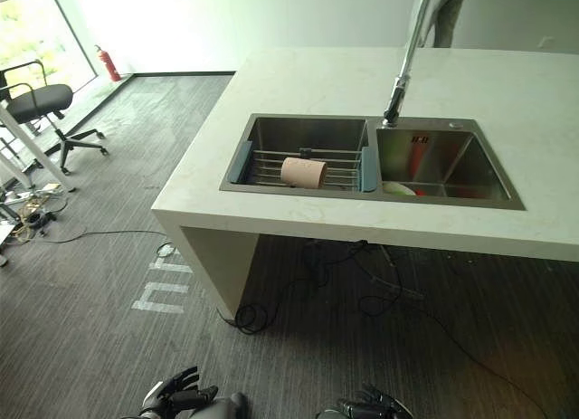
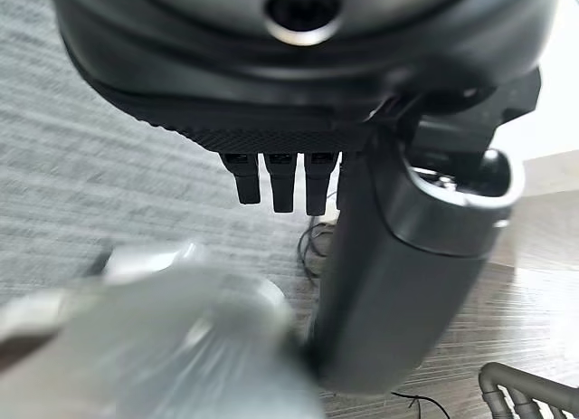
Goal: Place the dishes in the dishwasher.
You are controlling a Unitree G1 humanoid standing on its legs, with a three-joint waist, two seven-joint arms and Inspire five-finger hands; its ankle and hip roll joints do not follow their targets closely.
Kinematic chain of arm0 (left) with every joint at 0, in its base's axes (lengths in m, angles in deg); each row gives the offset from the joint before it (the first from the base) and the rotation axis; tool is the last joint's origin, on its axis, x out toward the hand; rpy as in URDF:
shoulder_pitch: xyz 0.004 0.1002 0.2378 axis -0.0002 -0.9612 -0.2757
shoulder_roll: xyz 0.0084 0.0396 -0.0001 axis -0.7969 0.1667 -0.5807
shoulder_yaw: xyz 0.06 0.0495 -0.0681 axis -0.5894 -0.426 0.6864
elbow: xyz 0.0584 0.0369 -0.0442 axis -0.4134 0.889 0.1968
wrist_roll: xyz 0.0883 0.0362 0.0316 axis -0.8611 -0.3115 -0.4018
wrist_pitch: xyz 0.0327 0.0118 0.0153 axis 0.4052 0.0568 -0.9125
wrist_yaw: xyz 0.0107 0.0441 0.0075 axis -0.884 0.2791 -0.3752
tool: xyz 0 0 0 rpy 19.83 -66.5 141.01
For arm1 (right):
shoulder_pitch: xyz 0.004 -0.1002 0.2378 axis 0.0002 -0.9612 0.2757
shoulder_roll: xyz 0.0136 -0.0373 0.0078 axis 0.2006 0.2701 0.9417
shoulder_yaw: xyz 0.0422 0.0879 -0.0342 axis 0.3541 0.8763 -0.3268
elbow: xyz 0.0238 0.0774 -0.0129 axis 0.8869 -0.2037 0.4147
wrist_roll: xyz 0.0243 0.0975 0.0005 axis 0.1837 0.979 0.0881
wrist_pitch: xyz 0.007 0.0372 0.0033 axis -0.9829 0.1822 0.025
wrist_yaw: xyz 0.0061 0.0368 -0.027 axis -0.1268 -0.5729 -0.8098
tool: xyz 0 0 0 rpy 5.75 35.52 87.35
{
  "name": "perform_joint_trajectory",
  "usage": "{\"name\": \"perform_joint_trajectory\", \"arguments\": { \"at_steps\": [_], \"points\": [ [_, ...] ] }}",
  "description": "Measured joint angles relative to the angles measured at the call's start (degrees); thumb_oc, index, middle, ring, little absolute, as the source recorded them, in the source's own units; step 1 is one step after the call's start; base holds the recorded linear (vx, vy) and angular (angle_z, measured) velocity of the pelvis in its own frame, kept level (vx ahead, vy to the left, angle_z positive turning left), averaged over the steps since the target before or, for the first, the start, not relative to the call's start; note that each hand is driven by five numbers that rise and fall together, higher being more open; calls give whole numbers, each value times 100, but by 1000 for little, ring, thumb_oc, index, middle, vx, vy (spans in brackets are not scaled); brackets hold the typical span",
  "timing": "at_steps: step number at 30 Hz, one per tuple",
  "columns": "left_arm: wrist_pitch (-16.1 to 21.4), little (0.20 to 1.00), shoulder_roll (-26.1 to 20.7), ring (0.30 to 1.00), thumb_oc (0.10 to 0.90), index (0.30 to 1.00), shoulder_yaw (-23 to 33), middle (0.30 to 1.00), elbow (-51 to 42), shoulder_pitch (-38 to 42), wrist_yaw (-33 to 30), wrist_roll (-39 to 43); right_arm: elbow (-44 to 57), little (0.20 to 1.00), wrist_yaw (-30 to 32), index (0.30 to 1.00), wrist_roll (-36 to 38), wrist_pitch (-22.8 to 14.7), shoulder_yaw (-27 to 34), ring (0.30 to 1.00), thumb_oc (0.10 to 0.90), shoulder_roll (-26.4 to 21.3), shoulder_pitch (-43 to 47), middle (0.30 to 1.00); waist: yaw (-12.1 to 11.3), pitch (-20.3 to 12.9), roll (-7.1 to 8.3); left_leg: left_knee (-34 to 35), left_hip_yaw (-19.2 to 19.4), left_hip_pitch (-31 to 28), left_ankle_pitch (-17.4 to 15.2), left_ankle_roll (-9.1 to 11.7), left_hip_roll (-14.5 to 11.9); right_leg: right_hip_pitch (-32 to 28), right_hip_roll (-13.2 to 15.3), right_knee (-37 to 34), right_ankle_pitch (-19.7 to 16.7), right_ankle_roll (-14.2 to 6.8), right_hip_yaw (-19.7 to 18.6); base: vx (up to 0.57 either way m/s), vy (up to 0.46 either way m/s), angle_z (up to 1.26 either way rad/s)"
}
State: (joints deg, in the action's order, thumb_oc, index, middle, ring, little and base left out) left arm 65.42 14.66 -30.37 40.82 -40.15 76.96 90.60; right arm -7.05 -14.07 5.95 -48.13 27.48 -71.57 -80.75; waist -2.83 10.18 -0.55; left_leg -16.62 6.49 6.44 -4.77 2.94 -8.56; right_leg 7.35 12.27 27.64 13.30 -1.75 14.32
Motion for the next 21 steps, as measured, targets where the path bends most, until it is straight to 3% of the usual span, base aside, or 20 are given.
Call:
{"name": "perform_joint_trajectory", "arguments": {
  "at_steps": [1, 2, 7, 10, 17, 19, 20, 21],
  "points": [
    [-7, 900, 36, 900, 800, 900, -21, 900, 63, 33, 4, 1, 1, 900, -1, 900, 68, 0, 67, 900, 800, -29, 0, 900, 57, 7, -105, 162, 45, -121, 33, 23, -67, 9, -29, 0, -20, -51, 12, 41, 93, 7],
    [-31, 900, 75, 900, 800, 900, 16, 900, 200, 80, 2, 57, -56, 900, 9, 900, 75, 7, 217, 900, 800, 31, 5, 900, 130, 16, -149, 306, 79, -154, 198, 283, -10, 2, 58, -5, -76, -190, -9, 43, 48, 0],
    [-110, 900, 145, 900, 800, 900, 466, 900, 795, -4, 31, 661, -406, 900, -424, 900, 70, 96, 247, 900, 800, 222, -107, 900, 110, -26, -27, 401, 91, -162, 199, 88, 154, -286, 102, -770, -513, -462, 22, 22, 6, 3],
    [-643, 900, 133, 900, 800, 900, 298, 900, 667, 87, 646, 1691, -330, 900, -420, 900, 425, 119, -46, 900, 800, 44, 133, 900, 93, 76, -30, 400, 397, -163, 207, 49, 162, -272, 179, -774, -586, -473, 62, 54, 52, -12],
    [-688, 900, 96, 900, 800, 900, 195, 900, 409, 42, 814, 1775, 94, 900, -332, 900, 851, 108, -155, 900, 800, 371, 548, 900, -131, 120, 86, 315, 456, -214, 82, -147, 418, -470, 338, -1242, -870, -548, 105, 117, 140, -3],
    [-697, 900, 73, 900, 800, 900, 78, 900, 412, 150, 852, 1706, 169, 900, -222, 900, 793, 111, -155, 900, 800, 421, 554, 900, -151, 142, 105, -96, 450, -85, -206, -342, 452, -723, 315, -1559, -1070, -493, 191, 145, 144, 12],
    [-697, 900, 85, 900, 800, 900, -52, 900, 373, 213, 857, 1660, 294, 900, -158, 900, 724, 105, -214, 900, 800, 357, 455, 900, -126, 149, 7, -651, 551, 73, -534, -646, 521, -669, 343, -1284, -1143, -716, 186, 137, -2, -7],
    [-695, 900, 89, 900, 800, 900, -196, 900, 289, 291, 848, 1589, 352, 900, -83, 900, 685, 93, -361, 900, 800, 272, 609, 900, -143, 299, -129, -966, 606, 156, -933, -694, 432, 10, 495, 39, -1121, -768, 84, 296, -200, -22]
  ]
}}
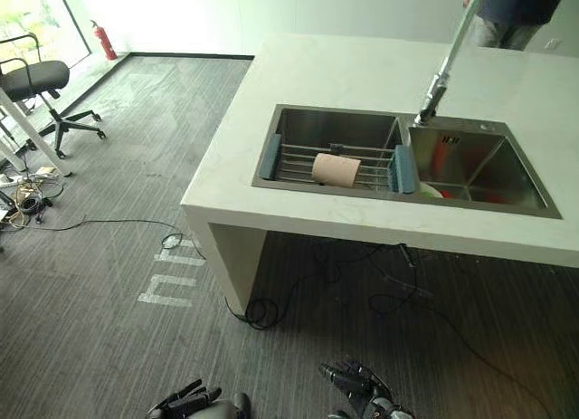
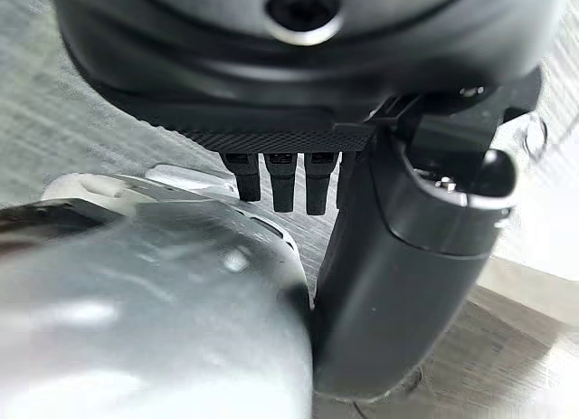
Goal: Place the dishes in the dishwasher.
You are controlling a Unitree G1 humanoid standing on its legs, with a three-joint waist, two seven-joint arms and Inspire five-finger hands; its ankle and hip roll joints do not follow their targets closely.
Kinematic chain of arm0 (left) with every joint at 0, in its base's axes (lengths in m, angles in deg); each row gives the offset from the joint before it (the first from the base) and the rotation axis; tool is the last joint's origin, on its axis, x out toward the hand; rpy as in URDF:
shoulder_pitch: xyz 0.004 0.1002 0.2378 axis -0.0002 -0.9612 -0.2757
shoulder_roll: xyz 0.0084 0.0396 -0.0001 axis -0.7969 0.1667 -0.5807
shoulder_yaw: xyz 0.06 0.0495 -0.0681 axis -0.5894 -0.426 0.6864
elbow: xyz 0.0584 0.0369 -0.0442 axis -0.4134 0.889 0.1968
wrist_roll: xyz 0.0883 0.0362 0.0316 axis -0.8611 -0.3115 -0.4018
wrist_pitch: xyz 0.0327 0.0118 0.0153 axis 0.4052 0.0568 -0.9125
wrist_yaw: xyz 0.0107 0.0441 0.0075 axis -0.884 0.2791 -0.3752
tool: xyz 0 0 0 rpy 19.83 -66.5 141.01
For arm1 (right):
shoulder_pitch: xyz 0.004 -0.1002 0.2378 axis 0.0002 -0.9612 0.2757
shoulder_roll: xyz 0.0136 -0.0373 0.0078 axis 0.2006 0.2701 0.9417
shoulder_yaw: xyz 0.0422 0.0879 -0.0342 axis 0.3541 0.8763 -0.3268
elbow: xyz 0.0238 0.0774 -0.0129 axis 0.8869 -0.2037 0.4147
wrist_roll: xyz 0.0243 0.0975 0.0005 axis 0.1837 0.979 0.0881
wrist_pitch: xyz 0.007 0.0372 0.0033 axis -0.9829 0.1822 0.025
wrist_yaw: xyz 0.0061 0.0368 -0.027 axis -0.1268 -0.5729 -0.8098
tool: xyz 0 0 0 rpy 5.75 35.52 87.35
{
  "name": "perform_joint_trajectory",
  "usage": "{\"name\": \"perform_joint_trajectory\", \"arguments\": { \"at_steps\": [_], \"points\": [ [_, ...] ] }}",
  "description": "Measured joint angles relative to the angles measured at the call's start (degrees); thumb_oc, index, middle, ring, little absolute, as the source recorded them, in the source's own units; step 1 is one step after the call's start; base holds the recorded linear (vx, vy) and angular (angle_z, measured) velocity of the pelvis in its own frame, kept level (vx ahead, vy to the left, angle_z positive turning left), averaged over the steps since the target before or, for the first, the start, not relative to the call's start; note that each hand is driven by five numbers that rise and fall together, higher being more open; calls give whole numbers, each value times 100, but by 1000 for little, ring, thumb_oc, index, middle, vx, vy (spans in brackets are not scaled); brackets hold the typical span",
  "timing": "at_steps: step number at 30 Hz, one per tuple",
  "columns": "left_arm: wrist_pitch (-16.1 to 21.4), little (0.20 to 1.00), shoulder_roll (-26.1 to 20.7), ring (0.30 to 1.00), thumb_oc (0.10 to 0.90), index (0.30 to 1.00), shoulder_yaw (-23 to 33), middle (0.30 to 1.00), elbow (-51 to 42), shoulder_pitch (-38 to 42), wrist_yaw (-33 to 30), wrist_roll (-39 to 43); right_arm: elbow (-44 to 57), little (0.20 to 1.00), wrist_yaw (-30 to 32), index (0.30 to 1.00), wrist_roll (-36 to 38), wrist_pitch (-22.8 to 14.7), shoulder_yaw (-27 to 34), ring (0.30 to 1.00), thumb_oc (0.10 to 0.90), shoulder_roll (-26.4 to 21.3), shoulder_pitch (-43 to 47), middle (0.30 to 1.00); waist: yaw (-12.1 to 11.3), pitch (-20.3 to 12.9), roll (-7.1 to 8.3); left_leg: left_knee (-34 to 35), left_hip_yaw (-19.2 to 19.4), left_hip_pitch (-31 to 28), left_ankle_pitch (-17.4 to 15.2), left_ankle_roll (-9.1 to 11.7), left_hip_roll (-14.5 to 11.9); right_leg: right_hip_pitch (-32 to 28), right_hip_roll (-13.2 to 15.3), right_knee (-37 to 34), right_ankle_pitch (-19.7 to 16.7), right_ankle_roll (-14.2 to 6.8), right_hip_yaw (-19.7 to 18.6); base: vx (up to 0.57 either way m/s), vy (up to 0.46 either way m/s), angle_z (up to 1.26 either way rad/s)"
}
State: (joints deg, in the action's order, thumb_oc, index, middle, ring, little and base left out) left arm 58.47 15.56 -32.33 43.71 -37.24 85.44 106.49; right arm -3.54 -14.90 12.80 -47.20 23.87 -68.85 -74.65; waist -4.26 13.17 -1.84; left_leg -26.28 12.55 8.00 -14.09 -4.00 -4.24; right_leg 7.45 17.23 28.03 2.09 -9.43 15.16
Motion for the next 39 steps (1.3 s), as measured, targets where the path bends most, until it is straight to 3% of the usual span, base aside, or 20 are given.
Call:
{"name": "perform_joint_trajectory", "arguments": {
  "at_steps": [1, 2, 4, 6, 8, 9, 11, 12, 14, 15, 16, 18, 19, 21, 23, 24, 26, 29, 32, 39],
  "points": [
    [-20, 900, -56, 900, 800, 900, -135, 900, 13, 145, -28, -47, 153, 900, 32, 900, 3, -38, -124, 900, 800, -3, 68, 900, 50, 107, 24, -69, 16, -34, -87, -25, 61, 636, 188, 1008, -44, -109, -114, 374, -316, -28],
    [-36, 900, -139, 900, 800, 900, -236, 900, 16, 262, -99, -49, 297, 900, 31, 900, 0, -157, -140, 900, 800, -6, 117, 900, 134, 229, 130, -18, -5, -39, -88, -8, 101, 977, 169, 1215, 211, -114, -56, 392, -387, 2],
    [-143, 900, -210, 900, 800, 900, -99, 900, 48, 324, -184, -91, 612, 900, 20, 900, -59, -146, -126, 900, 800, 52, 47, 900, 263, 371, 400, 366, 127, -228, 11, 167, 218, 879, -11, -477, 267, 18, 276, 339, -393, 20],
    [-184, 900, -315, 900, 800, 900, 6, 900, 190, 378, -234, -56, 558, 900, -7, 900, -72, -181, -20, 900, 800, 58, -164, 900, 383, 393, 636, 358, 130, -325, -4, 212, 590, 1057, 222, -890, -127, -198, -422, 359, -395, 43],
    [-206, 900, -281, 900, 800, 900, 208, 900, 219, 155, -266, 8, 574, 900, 46, 900, -237, -203, 104, 900, 800, 49, -195, 900, 394, 439, 518, 363, 121, -539, -168, 132, 720, 997, 291, -641, -135, 13, -585, 459, -445, 15],
    [-275, 900, -174, 900, 800, 900, 444, 900, 195, -12, -348, 205, 578, 900, 95, 900, -388, -83, 69, 900, 800, 1, -176, 900, 377, 415, 459, 626, 133, -919, -89, 81, 663, 570, 193, -639, -59, 158, -45, 392, -398, -13],
    [-283, 900, -78, 900, 800, 900, 563, 900, 251, -272, -391, 211, 535, 900, 93, 900, -442, 76, -139, 900, 800, -37, -117, 900, 252, 384, 267, 1139, 37, -1392, 123, 383, 517, 151, -213, -724, 96, 465, 196, 281, -284, 5],
    [-269, 900, -120, 900, 800, 900, 676, 900, 299, -305, -378, 336, 525, 900, 34, 900, -445, 150, -189, 900, 800, 8, -90, 900, 184, 387, 402, 555, -73, -1171, 260, 643, 453, -14, -354, -699, 351, 689, 159, 199, -186, 35],
    [-210, 900, -40, 900, 800, 900, 958, 900, 259, -267, -334, 480, 406, 900, -23, 900, -445, 160, -152, 900, 800, -67, -71, 900, -27, 339, 418, -969, -204, -497, 713, 1025, 225, -239, -356, -717, 563, 864, 222, 135, -59, 23],
    [-238, 900, 14, 900, 800, 900, 973, 900, 255, -200, -329, 644, 320, 900, 22, 900, -440, 164, -140, 900, 800, -138, -1, 900, -175, 223, 446, -1512, -173, -81, 936, 959, 113, -352, -383, -846, 569, 905, 278, 140, 41, -8],
    [-289, 900, 10, 900, 800, 900, 909, 900, 227, -149, -303, 636, 321, 900, 47, 900, -437, 145, -132, 900, 800, -198, 78, 900, -230, 179, 435, -1213, -145, 1, 760, 792, 157, -406, -405, -951, 587, 925, 283, 199, 80, -17],
    [-404, 900, 93, 900, 800, 900, 783, 900, 205, -123, -241, 582, 323, 900, 108, 900, -434, 97, -105, 900, 800, -250, 257, 900, -151, 110, 358, 1074, 47, -151, 755, 679, 316, -485, -479, -1140, 551, 886, 294, 118, 107, -6],
    [-490, 900, 101, 900, 800, 900, 765, 900, 189, -83, -223, 580, 337, 900, 156, 900, -431, 72, -71, 900, 800, -263, 302, 900, -38, 101, 312, 1655, 215, -94, 953, 675, 216, -586, -566, -1234, 561, 867, 468, 11, 153, 41],
    [-586, 900, 60, 900, 800, 900, 774, 900, 314, 24, -231, 535, 324, 900, 252, 900, -429, 29, -20, 900, 800, -201, 160, 900, 115, 89, 232, 1396, 559, 86, 1164, 599, -238, -800, -711, -1135, 598, 845, 763, 43, 146, 39],
    [-532, 900, 68, 900, 800, 900, 783, 900, 422, 73, -233, 510, 2, 900, 224, 900, -401, -47, 8, 900, 800, -211, 128, 900, 63, 16, 329, 855, 257, 81, 1070, 578, -150, -834, -537, -1146, 871, 735, 768, 50, 72, -33],
    [-579, 900, 102, 900, 800, 900, 684, 900, 548, 118, -240, 357, -102, 900, 240, 900, -399, -55, 93, 900, 800, -268, 70, 900, 232, -127, 10, 946, 246, 14, 1006, 462, -258, -806, -633, -939, 936, 594, 788, 79, 65, -19],
    [-585, 900, 48, 900, 800, 900, 603, 900, 606, 191, -242, 369, -376, 900, 337, 900, -443, 24, 107, 900, 800, -83, -74, 900, 242, -90, 165, 1240, 229, -170, 973, 160, 104, -283, -128, -80, 1089, 463, 589, 77, 44, 13],
    [-664, 900, 62, 900, 800, 900, 605, 900, 685, 161, -234, 367, -481, 900, 413, 900, -434, -23, 127, 900, 800, 98, -166, 900, 237, -93, 182, 1314, 135, -230, 952, 64, 269, -182, -62, -604, 1062, 326, 390, 45, 18, 27],
    [-668, 900, 57, 900, 800, 900, 620, 900, 614, 98, -237, 364, -477, 900, 449, 900, -435, 38, 257, 900, 800, 104, -143, 900, 183, -108, 210, 1270, 106, -209, 888, 95, 333, -180, -24, -892, 455, 231, 399, 16, 16, 13],
    [-456, 900, 81, 900, 800, 900, 908, 900, 566, -49, -272, 423, -553, 900, 502, 900, -435, 356, 636, 900, 800, 69, -364, 900, 266, -241, 118, 1207, 151, -229, 890, 310, 127, -171, -224, -863, 500, 397, 341, 35, 9, -10]
  ]
}}
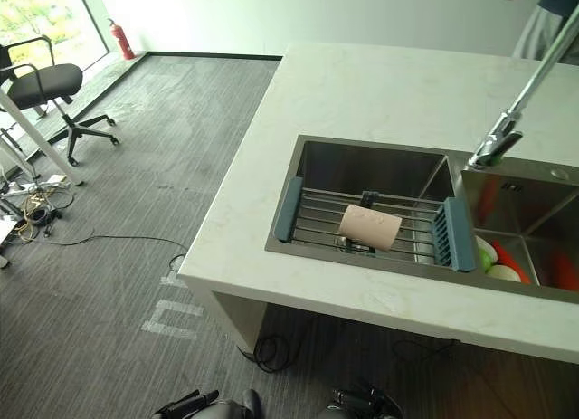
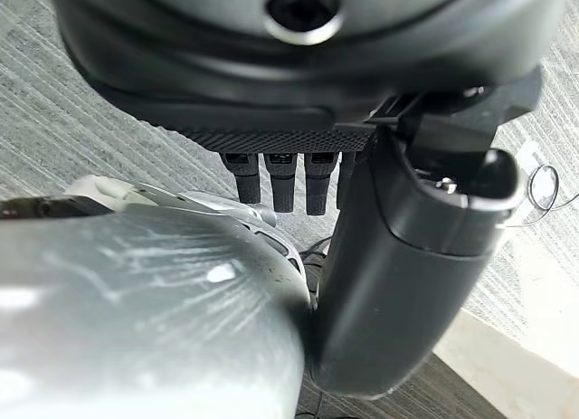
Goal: Place the dishes in the dishwasher.
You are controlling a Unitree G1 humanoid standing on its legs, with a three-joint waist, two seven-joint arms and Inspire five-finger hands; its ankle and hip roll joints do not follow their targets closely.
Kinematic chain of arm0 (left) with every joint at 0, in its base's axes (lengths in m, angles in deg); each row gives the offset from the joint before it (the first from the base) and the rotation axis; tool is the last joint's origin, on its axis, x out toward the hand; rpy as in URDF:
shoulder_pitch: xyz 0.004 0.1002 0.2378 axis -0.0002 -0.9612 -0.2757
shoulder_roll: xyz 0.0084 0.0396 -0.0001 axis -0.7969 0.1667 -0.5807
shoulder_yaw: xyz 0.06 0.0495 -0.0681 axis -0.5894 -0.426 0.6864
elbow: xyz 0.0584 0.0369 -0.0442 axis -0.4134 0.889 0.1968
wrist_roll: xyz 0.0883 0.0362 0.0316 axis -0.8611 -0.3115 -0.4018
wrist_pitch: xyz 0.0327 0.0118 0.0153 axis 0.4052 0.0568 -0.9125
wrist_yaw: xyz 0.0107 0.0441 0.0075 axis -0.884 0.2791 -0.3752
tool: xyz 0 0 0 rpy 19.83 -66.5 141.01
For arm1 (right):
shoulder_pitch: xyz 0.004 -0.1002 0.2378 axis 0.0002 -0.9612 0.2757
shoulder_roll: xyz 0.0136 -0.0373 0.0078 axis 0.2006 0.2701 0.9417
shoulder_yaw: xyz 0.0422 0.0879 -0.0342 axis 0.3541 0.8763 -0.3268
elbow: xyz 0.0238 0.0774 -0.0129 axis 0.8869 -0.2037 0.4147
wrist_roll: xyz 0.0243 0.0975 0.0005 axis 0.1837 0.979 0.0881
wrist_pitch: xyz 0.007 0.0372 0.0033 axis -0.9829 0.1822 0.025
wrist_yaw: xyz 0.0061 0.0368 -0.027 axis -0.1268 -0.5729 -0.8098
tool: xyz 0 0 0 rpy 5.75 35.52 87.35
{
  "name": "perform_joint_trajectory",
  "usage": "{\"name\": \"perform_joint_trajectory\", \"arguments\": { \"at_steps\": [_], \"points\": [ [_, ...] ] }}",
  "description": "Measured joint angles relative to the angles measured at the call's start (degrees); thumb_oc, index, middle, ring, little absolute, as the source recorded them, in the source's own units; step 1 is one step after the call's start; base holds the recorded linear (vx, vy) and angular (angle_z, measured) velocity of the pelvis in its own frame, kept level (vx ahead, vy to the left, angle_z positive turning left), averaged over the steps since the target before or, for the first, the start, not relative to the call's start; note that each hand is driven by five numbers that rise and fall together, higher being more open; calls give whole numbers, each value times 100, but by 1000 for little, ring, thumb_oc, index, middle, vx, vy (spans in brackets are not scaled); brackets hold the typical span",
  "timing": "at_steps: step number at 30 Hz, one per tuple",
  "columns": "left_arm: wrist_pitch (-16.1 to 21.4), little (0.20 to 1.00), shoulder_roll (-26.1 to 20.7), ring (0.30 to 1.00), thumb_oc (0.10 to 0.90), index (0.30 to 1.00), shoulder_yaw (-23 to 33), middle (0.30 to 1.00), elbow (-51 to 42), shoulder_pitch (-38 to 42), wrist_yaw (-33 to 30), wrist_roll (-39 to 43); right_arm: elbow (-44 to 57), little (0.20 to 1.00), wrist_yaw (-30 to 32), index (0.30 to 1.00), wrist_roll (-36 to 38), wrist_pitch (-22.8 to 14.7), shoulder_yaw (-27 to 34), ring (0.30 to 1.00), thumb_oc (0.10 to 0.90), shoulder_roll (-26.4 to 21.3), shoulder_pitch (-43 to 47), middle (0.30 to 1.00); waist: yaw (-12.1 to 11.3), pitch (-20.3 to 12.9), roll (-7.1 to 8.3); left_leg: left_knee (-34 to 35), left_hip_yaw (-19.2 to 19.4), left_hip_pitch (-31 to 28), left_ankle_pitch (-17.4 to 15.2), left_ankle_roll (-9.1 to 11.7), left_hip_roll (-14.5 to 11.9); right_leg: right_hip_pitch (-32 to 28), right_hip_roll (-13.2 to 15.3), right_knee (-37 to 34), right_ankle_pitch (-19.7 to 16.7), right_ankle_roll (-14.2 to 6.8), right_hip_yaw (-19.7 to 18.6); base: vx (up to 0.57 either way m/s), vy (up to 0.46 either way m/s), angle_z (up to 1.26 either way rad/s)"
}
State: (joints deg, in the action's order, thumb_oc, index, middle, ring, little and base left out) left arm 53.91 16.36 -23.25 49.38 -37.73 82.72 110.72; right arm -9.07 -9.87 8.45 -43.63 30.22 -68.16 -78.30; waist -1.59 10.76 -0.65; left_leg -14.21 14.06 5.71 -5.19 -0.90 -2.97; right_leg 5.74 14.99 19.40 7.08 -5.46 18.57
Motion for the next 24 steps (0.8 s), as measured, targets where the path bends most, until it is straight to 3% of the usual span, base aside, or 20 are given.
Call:
{"name": "perform_joint_trajectory", "arguments": {
  "at_steps": [4, 7, 8, 10, 11, 12, 14, 16, 18, 20, 22, 24],
  "points": [
    [580, 900, -165, 900, 800, 900, 282, 900, -779, -434, -530, 2, 25, 900, -66, 900, -30, 359, 46, 900, 800, -309, -247, 900, -5, -122, -53, 11, 131, -72, -14, -19, -22, 71, 0, 73, 31, 49, -115, 26, 20, -14],
    [1016, 900, -1478, 900, 800, 900, 804, 900, -2211, -817, -1110, -65, 86, 900, -240, 900, -66, 432, 152, 900, 800, -715, -408, 900, 2, -118, -200, 115, 165, -83, 20, 39, -38, 140, -33, 87, 44, 37, -166, 39, 14, -11],
    [1313, 900, -2052, 900, 800, 900, 1310, 900, -2574, -961, -1343, -123, 77, 900, -268, 900, -59, 374, 184, 900, 800, -843, -501, 900, -3, -113, -261, 185, 173, -81, 42, 22, -34, 172, -37, 86, 50, 27, -169, 47, -13, -3],
    [1535, 900, -2954, 900, 800, 900, 2149, 900, -3259, -1173, -1694, -359, 67, 900, -290, 900, -54, 297, 204, 900, 800, -943, -705, 900, -27, -113, -456, 268, 174, -96, 110, 69, -19, 178, -36, 79, 54, 25, -170, 89, -62, 1],
    [1535, 900, -2970, 900, 800, 900, 2157, 900, -3266, -1173, -1695, -361, 67, 900, -291, 900, -54, 297, 204, 900, 800, -943, -707, 900, -27, -113, -458, 268, 174, -96, 110, 69, -20, 178, -36, 79, 54, 25, -170, 74, -63, 4],
    [1573, 900, -3391, 900, 800, 900, 2512, 900, -3673, -1190, -1784, -567, -30, 900, -297, 900, -53, 291, 197, 900, 800, -910, -808, 900, -126, -135, -517, 299, 156, -99, 126, 88, -8, 187, -38, 87, 66, 20, -163, 57, -54, 3],
    [1894, 900, -3650, 900, 800, 900, 2845, 900, -3913, -1011, -1891, -817, -27, 900, -295, 900, -42, 295, 194, 900, 800, -940, -935, 900, -188, -214, -673, 357, 157, -124, 159, 81, 12, 204, -21, 93, 79, 13, -165, 88, -84, 3],
    [1909, 900, -4304, 900, 800, 900, 2897, 900, -4236, -846, -1780, -1023, -14, 900, -269, 900, 0, 279, 130, 900, 800, -942, -874, 900, -166, -239, -652, 361, 158, -193, 143, 143, -10, 207, -33, 202, 166, 51, -181, 116, -114, -3],
    [1804, 900, -4940, 900, 800, 900, 2867, 900, -4709, -506, -1362, -950, -11, 900, -265, 900, 7, 306, 97, 900, 800, -846, -850, 900, -180, -262, -482, 365, 177, -183, 162, 197, -43, 308, -50, 348, 270, 76, -222, 107, -110, -8],
    [1707, 900, -5164, 900, 800, 900, 2726, 900, -5267, 10, -1004, -870, -14, 900, -231, 900, 54, 333, 94, 900, 800, -746, -838, 900, -141, -292, -421, 354, 224, -193, 158, 233, -97, 344, -84, 399, 306, 110, -242, 112, -123, -14],
    [1408, 900, -5243, 900, 800, 900, 2135, 900, -5927, 820, -555, -446, -39, 900, -209, 900, 51, 364, 99, 900, 800, -697, -800, 900, -49, -305, -378, 334, 306, -239, 183, 222, -119, 386, -117, 467, 323, 103, -340, 86, -103, -24],
    [1281, 900, -5240, 900, 800, 900, 1470, 900, -6397, 1326, -174, -436, -30, 900, -210, 900, 53, 386, 99, 900, 800, -634, -686, 900, 184, -306, -379, 338, 456, -313, 175, 264, -200, 415, -201, 468, 325, 121, -414, 92, -97, -41]
  ]
}}
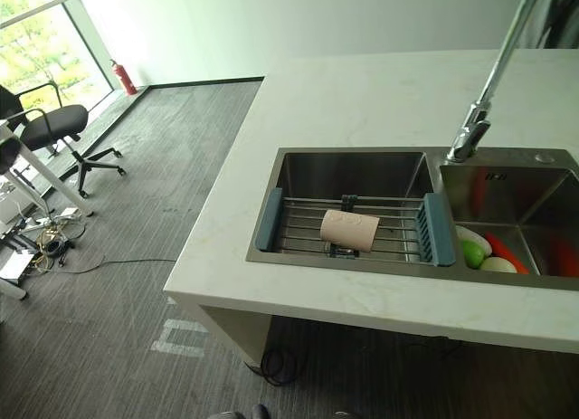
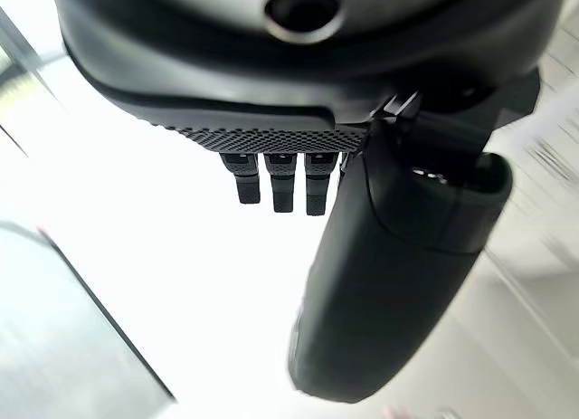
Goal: Place the dishes in the dishwasher.
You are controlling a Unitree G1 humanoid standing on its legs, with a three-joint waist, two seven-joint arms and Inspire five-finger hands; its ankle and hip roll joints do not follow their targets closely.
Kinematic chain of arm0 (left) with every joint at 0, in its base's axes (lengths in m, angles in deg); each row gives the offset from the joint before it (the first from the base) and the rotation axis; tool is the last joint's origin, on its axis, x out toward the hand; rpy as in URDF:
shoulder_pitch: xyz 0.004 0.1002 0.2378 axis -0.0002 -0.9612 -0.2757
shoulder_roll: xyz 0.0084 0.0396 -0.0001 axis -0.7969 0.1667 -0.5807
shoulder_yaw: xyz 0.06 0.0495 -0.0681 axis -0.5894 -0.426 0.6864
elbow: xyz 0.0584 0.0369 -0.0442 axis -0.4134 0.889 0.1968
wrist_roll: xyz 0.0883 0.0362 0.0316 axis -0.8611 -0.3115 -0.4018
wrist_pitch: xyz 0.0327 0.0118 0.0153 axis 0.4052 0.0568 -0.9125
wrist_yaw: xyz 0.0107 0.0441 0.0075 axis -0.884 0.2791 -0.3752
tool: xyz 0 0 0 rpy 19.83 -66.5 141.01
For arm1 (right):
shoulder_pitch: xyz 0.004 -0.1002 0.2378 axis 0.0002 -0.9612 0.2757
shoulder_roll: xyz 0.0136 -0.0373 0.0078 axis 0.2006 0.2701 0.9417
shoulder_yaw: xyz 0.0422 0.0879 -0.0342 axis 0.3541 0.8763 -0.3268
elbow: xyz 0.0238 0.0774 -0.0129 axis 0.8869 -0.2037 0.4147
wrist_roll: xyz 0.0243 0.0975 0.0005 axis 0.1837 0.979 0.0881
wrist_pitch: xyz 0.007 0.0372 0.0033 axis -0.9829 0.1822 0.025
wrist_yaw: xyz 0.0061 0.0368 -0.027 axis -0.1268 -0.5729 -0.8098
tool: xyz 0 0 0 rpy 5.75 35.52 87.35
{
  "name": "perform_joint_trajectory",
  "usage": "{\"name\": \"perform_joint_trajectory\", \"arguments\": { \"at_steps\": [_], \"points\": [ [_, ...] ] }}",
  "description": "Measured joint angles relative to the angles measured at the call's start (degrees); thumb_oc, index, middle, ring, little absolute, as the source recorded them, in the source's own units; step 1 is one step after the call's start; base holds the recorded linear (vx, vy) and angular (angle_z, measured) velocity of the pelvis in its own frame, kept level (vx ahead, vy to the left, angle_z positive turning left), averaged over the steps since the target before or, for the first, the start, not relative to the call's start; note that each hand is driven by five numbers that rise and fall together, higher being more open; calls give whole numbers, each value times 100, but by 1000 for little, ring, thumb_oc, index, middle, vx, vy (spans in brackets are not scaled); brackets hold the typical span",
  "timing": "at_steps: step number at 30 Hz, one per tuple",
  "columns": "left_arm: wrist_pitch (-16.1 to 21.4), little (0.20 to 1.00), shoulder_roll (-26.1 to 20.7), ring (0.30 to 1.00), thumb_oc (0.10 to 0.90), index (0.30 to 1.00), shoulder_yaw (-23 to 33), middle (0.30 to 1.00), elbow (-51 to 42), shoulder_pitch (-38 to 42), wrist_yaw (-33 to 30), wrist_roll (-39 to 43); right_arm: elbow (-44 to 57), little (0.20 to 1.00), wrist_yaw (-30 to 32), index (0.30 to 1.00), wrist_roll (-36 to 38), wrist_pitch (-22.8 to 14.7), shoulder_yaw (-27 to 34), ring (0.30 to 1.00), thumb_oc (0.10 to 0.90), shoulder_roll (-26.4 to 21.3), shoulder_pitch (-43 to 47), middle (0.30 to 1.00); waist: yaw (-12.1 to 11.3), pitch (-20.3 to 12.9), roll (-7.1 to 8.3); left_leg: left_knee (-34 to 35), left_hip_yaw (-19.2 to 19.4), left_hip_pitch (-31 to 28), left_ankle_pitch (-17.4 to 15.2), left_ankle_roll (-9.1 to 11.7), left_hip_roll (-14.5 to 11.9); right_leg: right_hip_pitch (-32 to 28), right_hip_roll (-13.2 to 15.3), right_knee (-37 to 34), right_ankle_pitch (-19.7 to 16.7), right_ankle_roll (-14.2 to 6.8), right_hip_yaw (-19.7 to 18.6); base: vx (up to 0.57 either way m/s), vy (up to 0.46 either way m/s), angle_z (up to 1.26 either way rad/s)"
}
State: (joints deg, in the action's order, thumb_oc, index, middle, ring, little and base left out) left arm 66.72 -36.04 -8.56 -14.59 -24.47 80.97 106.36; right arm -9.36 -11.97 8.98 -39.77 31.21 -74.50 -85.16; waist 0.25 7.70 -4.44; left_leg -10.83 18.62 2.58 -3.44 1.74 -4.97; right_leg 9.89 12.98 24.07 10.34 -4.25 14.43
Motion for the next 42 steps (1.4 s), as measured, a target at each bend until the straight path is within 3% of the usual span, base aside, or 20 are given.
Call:
{"name": "perform_joint_trajectory", "arguments": {
  "at_steps": [2, 4, 6, 10, 14, 16, 21, 28, 42],
  "points": [
    [-192, 900, 2, 900, 800, 900, -741, 900, -331, 489, 267, -3, 0, 900, -4, 900, 0, 5, 0, 900, 800, 58, 128, 900, 274, 4, 1, 12, 156, 2, 1, 36, -75, 134, -101, 3, -9, 16, -152, 85, -68, -48],
    [-382, 900, 98, 900, 800, 900, -2025, 900, -564, 1294, 467, -12, 6, 900, -69, 900, -1, 5, 29, 900, 800, 130, 117, 900, 657, 38, 8, 18, 373, -94, -29, 88, -175, 170, -258, 16, -68, 105, -371, 19, -19, -70],
    [-367, 900, 559, 900, 800, 900, -2680, 900, -755, 1973, 355, -89, 40, 900, -80, 900, 4, -17, 27, 900, 800, 65, 158, 900, 901, 363, -75, 27, 558, -83, -44, 111, -183, 375, -324, 73, -156, 168, -629, -145, 53, -69],
    [-366, 900, 905, 900, 800, 900, -3278, 900, -612, 2678, 79, -448, 50, 900, -146, 900, 125, -20, 51, 900, 800, -134, 410, 900, 1102, 825, -291, 74, 774, 44, 3, 54, -74, 685, -279, 98, -262, 78, -882, -20, 47, -26],
    [-366, 900, 1016, 900, 800, 900, -3878, 900, -499, 2822, 117, -993, 108, 900, -194, 900, 234, -27, 242, 900, 800, -229, 454, 900, 1372, 1008, -487, 301, 1048, -160, 44, 48, 29, 754, -278, 89, -297, 41, -1102, 55, 39, -35],
    [-376, 900, 1019, 900, 800, 900, -4479, 900, -457, 3060, 124, -1433, 109, 900, -199, 900, 232, -21, 282, 900, 800, -257, 439, 900, 1534, 1046, -560, 407, 1141, -243, 50, 54, 65, 764, -310, 93, -298, 31, -1216, 61, 23, -28],
    [-703, 900, 1018, 900, 800, 900, -4589, 900, -454, 3229, 108, -2238, 114, 900, -207, 900, 232, -79, 283, 900, 800, -382, 381, 900, 1602, 1203, -637, 509, 1264, -366, 52, 58, 125, 761, -320, 96, -316, 33, -1344, 5, 13, -11],
    [-1000, 900, 903, 900, 800, 900, -4670, 900, -417, 3383, -25, -3006, 412, 900, -322, 900, 233, -206, 282, 900, 800, -405, 259, 900, 1513, 1290, -709, 531, 1257, -360, 52, 58, 174, 773, -263, 102, -287, -24, -1338, -7, 1, 1],
    [-1432, 900, 708, 900, 800, 900, -4651, 900, -475, 3317, -165, -3116, 734, 900, -314, 900, 344, -155, 295, 900, 800, -419, 292, 900, 1360, 1385, -709, 522, 1211, -208, 54, 52, 234, 921, -169, 192, -278, -43, -1302, -20, 0, 3]
  ]
}}
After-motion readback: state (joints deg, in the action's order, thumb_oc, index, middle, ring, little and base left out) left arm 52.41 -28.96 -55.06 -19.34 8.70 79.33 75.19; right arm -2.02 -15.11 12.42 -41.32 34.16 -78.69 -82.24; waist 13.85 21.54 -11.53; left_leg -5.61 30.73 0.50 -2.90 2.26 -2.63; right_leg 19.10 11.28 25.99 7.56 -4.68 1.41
